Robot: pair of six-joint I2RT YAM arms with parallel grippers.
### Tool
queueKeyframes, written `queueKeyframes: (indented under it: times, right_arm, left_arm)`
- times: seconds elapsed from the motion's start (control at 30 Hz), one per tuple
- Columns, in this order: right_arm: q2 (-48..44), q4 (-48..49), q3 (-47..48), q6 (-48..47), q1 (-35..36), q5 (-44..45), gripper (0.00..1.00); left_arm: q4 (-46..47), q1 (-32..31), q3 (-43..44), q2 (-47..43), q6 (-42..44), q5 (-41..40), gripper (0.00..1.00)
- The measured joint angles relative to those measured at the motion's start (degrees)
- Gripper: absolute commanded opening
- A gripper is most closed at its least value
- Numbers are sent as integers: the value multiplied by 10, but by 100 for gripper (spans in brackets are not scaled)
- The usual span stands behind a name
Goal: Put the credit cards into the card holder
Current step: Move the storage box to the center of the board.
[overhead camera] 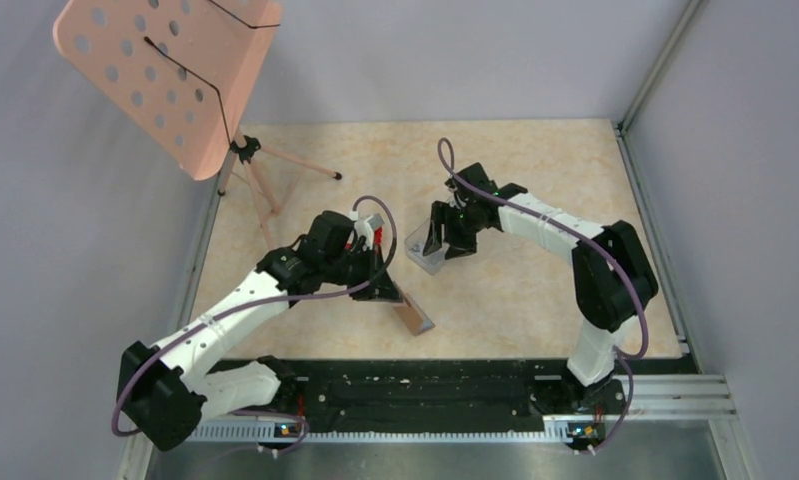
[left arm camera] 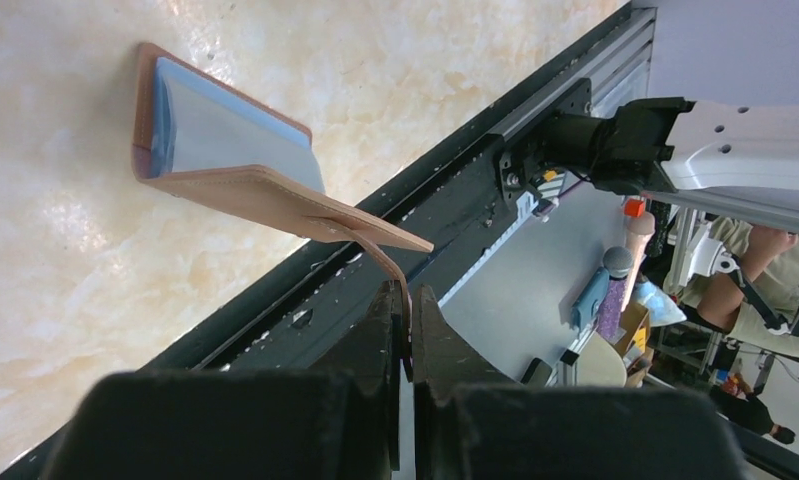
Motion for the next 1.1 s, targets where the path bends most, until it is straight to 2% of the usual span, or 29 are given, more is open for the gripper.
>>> queueKeyframes:
  times: [0.1,0.23,0.43,0.6,0.73,0.83,0.9,1.0,1.1]
  right_arm:
    - [23,-3,38,-4,5,4,73]
    - [24,-44,101,-45,0,63,86]
    - [30,-97,198,-125,-42,154,87]
    - [92,-134,281,-184,-84,215,84]
    - [165,-157,323,-214,-88,223,74]
    - [216,-171,344,-228,-85,216,59]
    - [243,-182,355,-234,-85,213,53]
    - [266,-190,367,-238,-84,210,38]
    - [270,-195,370,-243,-84,210,18]
  left_arm:
    - [-8,0,-14,-11,0,-5,0]
    - [-25,0,-17,-21,0,-16,0]
    - [-36,0,-17,-28,0,-28,0]
    - [-37,0,-17,-28,0,-31,0]
    - [-36,0,-17,-27,0,-33,0]
    - [-36,0,-17,-24,-2,-35,0]
    - [-36,0,-17,-21,-4,-39,0]
    - [-35,0,-17,-20,-7,-45,0]
    - [-35,0,-17,-20,-12,-47,0]
